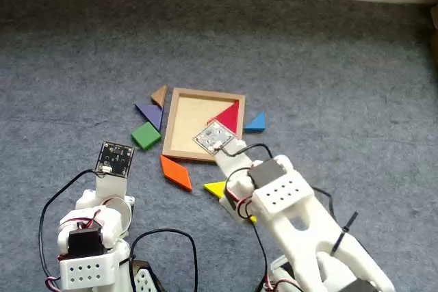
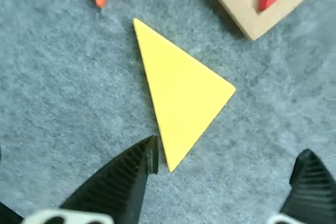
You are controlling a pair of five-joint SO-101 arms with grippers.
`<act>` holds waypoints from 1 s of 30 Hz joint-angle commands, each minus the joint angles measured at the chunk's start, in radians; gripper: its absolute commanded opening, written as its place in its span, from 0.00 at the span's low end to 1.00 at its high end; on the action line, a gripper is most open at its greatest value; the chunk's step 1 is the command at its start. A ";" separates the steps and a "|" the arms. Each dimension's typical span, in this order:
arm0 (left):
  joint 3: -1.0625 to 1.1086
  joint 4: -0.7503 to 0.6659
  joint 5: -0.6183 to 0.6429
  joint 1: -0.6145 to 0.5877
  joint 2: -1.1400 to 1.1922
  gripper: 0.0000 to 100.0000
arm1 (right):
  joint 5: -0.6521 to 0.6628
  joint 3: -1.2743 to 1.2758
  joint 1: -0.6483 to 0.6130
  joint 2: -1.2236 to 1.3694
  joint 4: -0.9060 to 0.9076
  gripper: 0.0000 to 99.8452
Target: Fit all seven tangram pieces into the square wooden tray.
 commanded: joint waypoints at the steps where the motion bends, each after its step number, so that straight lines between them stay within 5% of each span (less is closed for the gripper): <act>1: 0.019 0.006 0.006 0.007 -0.027 0.06 | -0.009 -0.099 -0.047 0.105 -0.024 0.38; 10: 0.019 0.006 0.006 0.007 -0.027 0.06 | -0.095 -0.202 -0.127 0.320 -0.082 0.38; 30: 0.019 0.006 0.006 0.007 -0.027 0.06 | -0.021 -0.199 -0.122 0.433 -0.197 0.38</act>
